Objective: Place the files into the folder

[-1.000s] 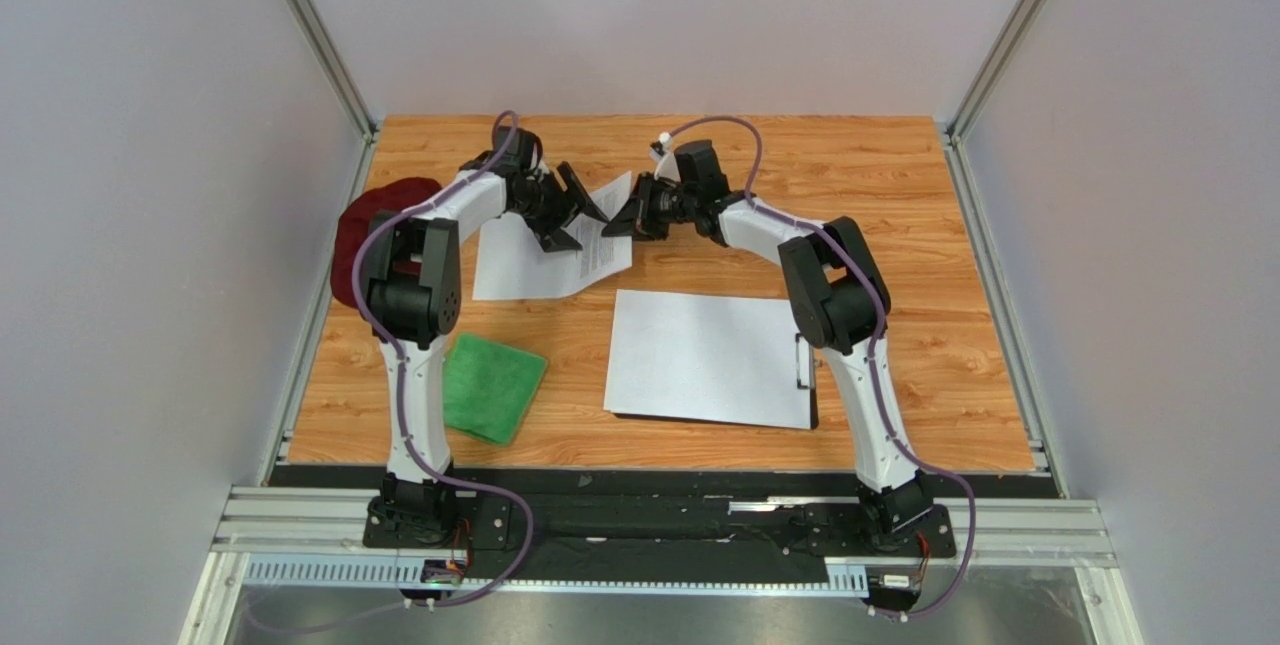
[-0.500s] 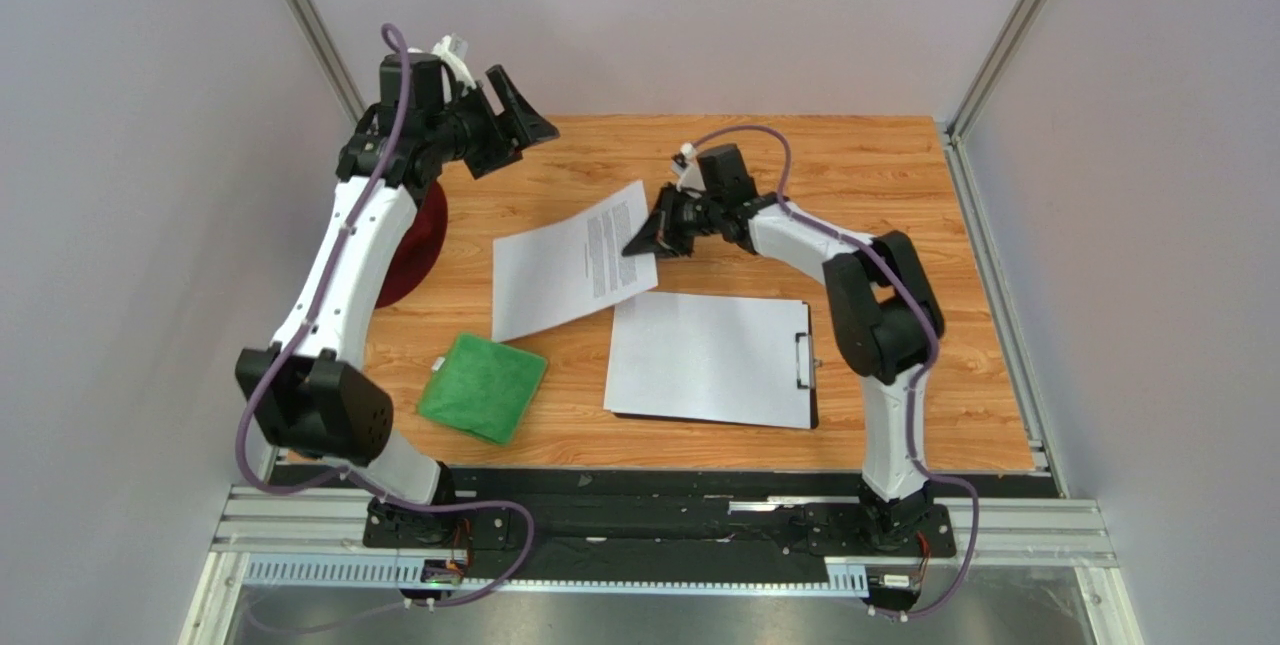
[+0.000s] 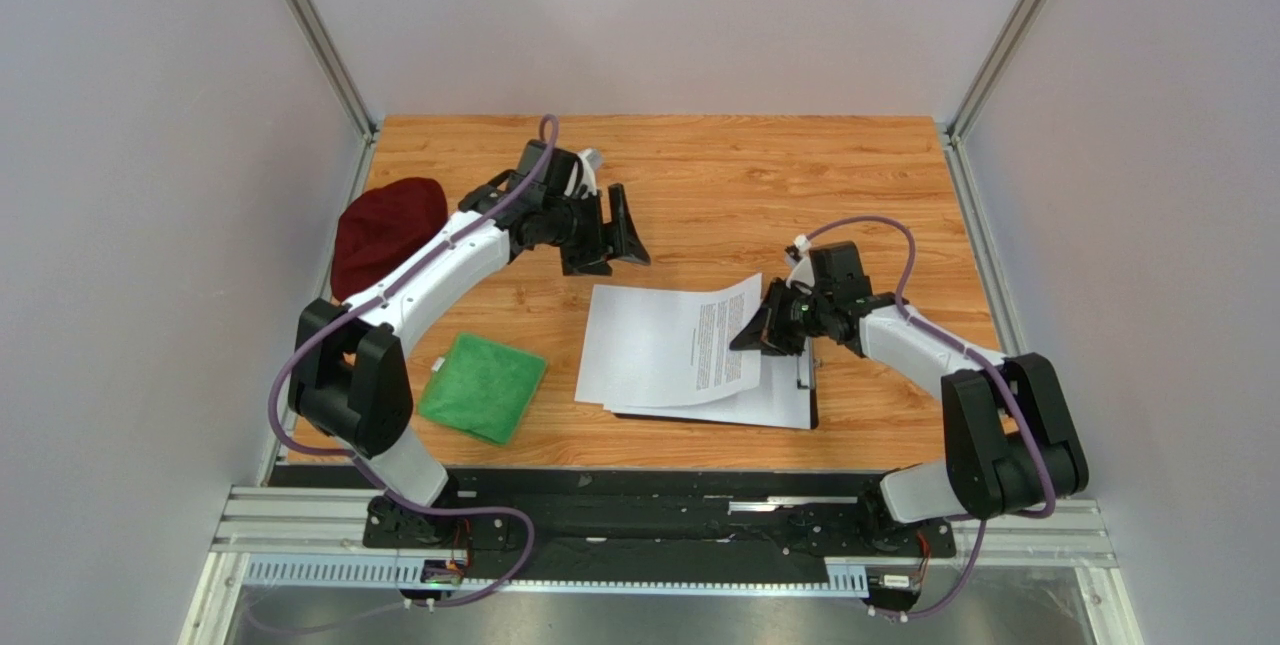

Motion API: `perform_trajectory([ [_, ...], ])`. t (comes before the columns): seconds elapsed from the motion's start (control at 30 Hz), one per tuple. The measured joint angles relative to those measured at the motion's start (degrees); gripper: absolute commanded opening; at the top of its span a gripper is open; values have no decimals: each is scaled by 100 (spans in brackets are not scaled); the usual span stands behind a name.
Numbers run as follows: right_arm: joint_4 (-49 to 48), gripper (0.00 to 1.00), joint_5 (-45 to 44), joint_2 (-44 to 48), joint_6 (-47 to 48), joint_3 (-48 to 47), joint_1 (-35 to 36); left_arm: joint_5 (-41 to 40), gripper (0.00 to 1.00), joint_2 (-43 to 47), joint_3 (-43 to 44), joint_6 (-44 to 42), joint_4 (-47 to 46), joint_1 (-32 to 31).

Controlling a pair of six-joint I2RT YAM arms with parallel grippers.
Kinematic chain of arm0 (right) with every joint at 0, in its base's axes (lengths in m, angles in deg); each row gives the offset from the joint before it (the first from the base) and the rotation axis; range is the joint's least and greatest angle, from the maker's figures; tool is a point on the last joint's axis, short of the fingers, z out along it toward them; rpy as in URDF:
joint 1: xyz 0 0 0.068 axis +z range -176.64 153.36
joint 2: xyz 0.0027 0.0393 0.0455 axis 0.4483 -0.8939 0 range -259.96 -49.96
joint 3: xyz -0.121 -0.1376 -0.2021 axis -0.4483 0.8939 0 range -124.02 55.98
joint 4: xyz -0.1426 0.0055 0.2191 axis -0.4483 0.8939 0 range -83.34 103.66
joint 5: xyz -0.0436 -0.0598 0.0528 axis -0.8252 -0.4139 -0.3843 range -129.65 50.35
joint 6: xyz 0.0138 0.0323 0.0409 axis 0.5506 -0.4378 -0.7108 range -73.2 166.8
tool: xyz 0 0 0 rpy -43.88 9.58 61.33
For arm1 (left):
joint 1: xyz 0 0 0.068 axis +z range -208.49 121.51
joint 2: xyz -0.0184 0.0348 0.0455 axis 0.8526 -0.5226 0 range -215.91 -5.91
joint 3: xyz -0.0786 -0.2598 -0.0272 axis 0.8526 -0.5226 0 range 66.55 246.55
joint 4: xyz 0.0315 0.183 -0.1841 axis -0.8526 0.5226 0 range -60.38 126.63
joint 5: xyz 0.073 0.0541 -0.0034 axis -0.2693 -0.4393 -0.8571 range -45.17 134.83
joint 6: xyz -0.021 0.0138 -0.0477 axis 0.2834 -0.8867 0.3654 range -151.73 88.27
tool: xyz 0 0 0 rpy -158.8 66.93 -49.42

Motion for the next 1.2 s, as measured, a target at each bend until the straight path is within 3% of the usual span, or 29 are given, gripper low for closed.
perform_trajectory([
  [0.27, 177, 0, -675, 726, 262, 455, -42, 74, 79, -4, 20, 63, -164, -308],
  [0.97, 197, 1, -1060, 251, 739, 669, -264, 177, 78, -544, 46, 168, -310, -568],
  [1.07, 195, 4, -1027, 151, 778, 669, -264, 205, 77, -627, 96, 173, -363, -579],
  [1.17, 199, 19, -1014, 85, 833, 664, -264, 225, 77, -730, 136, 203, -407, -619],
  [1.2, 212, 29, -1019, 83, 841, 660, -264, 227, 77, -756, 140, 205, -422, -634],
])
